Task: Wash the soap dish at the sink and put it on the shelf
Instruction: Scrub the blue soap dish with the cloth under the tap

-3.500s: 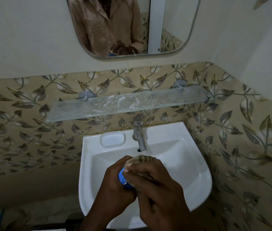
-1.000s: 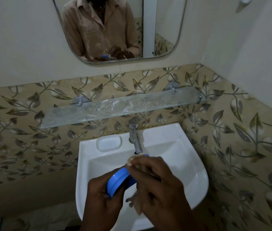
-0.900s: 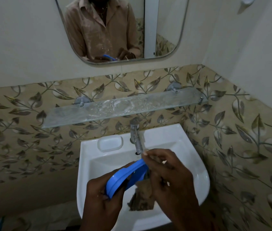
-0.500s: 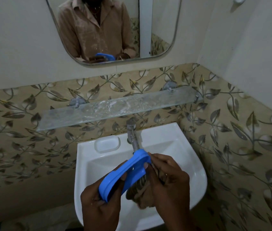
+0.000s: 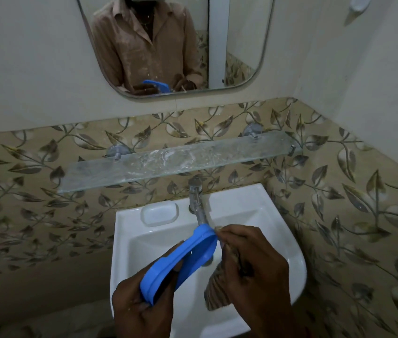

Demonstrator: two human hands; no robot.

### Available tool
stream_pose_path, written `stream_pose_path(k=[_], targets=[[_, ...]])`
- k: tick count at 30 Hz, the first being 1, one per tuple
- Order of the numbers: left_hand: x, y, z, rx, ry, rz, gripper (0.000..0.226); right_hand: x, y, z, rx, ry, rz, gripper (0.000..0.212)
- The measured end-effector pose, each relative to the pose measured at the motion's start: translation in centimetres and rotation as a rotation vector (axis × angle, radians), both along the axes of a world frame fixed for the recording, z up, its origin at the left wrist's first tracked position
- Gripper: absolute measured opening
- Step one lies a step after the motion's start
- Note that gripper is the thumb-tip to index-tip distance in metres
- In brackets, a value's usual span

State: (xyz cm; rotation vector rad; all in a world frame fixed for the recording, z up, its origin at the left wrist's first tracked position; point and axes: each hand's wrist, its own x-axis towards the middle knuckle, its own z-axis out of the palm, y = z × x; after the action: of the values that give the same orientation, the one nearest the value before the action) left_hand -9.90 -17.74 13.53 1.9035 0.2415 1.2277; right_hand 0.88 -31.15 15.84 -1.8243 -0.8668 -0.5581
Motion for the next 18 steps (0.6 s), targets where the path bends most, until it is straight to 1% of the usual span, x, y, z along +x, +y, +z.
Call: stream_pose_path(k=[3, 7, 10, 11, 14, 15, 16, 17, 18], targets=[[-0.1, 0.3, 1.1, 0.024, 0.011, -0.024, 0.064, -0.4, 0.0, -0.3, 0.019, 0.043, -0.001, 0.021], [-0.4, 0.4, 2.3, 0.01, 0.054, -0.055, 0.064, -0.6, -0.1, 0.1, 0.018, 0.031, -0.009, 0.017], [-0.2, 0.6, 2.1, 0.043, 0.054, -0.093, 0.059, -0.6, -0.2, 0.5, 0.037, 0.019, -0.014, 0.016], [-0.2, 0.5, 1.7, 0.069, 0.049, -0.107, 0.063, -0.8, -0.1, 0.7, 0.039, 0.003, 0.005, 0.014], [0.1, 0.5, 0.6, 0.133, 0.068, -0.1, 0.092, -2.1, 0.3, 0.8, -0.002, -0.074, 0.095, 0.017], [0.0, 0.5, 0.3, 0.14, 0.086, -0.081, 0.095, -2.4, 0.4, 0.6, -0.024, -0.095, 0.11, 0.018], [-0.1, 0.6, 0.1, 0.124, 0.084, -0.065, 0.091, -2.4, 0.5, 0.4, -0.046, -0.103, 0.11, 0.019], [-0.3, 0.7, 0.0, 0.119, 0.07, -0.055, 0.078, -2.1, 0.5, 0.4, -0.069, -0.092, 0.092, 0.018], [-0.7, 1.1, -0.8, 0.126, 0.081, -0.064, 0.053, -1.5, 0.4, 0.3, -0.091, -0.071, 0.058, 0.018]])
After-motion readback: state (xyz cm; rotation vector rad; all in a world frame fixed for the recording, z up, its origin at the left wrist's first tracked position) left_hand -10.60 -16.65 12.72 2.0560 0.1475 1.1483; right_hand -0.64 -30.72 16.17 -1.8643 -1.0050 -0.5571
